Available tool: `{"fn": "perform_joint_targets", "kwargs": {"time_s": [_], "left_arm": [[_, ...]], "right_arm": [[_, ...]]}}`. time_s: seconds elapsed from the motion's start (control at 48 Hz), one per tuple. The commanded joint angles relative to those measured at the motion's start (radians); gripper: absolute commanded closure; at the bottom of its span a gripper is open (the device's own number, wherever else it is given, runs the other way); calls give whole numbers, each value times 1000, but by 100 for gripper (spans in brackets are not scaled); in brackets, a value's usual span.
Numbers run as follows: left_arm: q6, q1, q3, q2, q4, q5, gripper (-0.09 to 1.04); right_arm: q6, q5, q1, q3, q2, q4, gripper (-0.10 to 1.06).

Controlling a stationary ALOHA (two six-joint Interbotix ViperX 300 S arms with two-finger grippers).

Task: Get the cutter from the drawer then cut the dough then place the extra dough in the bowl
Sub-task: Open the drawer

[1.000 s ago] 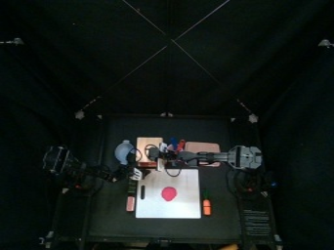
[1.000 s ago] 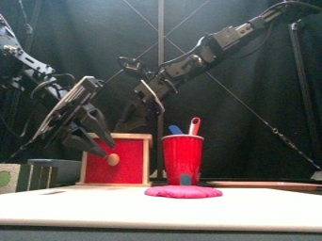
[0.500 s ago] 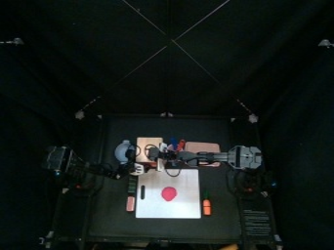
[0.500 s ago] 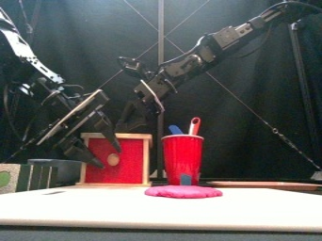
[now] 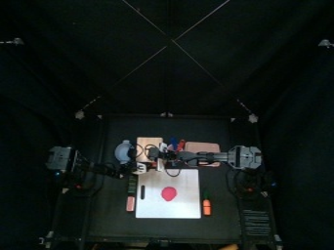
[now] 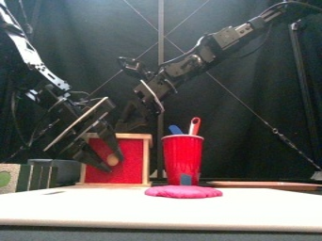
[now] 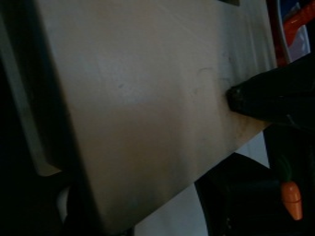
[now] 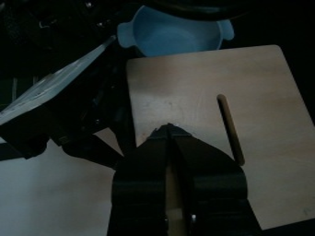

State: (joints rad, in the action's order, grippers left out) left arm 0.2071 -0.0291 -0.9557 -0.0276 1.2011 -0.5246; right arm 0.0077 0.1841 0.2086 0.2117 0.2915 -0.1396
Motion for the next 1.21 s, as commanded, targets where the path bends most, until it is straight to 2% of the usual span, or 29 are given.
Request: {"fn": "perform_joint_targets", "kwargs": {"time_s": [0.021, 0.396, 0.875, 1.208], "left_arm": [[-2, 9, 11, 5, 5, -21, 27], [-2, -12, -3, 5, 8, -20, 44], [-2, -172, 9, 2, 71, -21, 44], [-2, -235, 12, 3, 110, -20, 44]], "right_arm": [[2, 6, 3, -3, -11, 0, 93], [2, 8, 3, -2, -9, 0, 93], [2, 8, 11, -5, -9, 0, 93], [2, 8, 11, -3, -9, 0, 93]]}}
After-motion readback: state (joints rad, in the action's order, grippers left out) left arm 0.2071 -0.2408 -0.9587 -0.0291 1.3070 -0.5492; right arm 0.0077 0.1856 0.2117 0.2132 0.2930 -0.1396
